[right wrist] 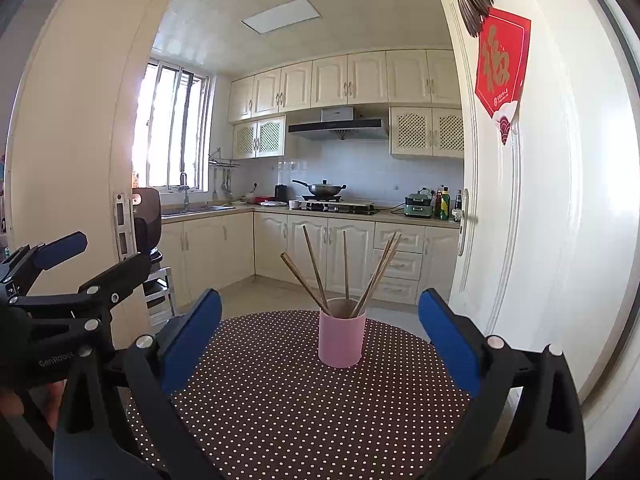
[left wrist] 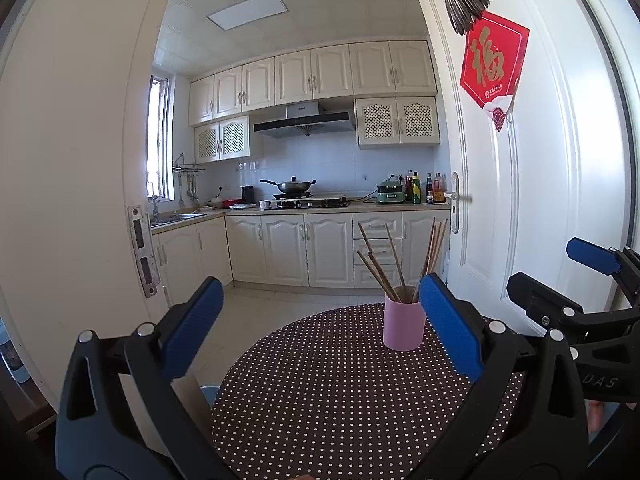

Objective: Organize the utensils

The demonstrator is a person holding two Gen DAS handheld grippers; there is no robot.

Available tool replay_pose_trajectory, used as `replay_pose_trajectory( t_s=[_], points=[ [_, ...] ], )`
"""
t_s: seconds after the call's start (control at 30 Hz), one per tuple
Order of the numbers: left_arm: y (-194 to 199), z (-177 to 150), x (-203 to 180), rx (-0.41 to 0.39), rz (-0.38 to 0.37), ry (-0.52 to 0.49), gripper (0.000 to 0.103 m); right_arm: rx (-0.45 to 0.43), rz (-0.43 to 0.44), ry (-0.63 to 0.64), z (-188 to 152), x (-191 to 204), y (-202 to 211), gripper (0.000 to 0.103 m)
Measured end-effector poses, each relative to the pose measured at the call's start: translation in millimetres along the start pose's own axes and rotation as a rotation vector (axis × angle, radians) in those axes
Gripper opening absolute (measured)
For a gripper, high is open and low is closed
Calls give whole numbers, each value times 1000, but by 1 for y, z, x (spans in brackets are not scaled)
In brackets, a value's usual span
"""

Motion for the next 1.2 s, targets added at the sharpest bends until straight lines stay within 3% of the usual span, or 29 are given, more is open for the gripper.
replay_pose_trajectory(
  t_s=[1.2],
  points=[
    [-12, -5, 0, 43, 19, -2, 97, 27, 5, -10, -3, 0, -7, 95]
  ],
)
Point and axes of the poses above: each gripper's, at about its wrist camera, not at the fingertips, and y roughly against the way its jaws point, x to its left, z to its top, the point moved 10 cm from there along -y, roughly the way its jaws point, and after that the axes turned 8 degrees about y, right-handed, at the moved point
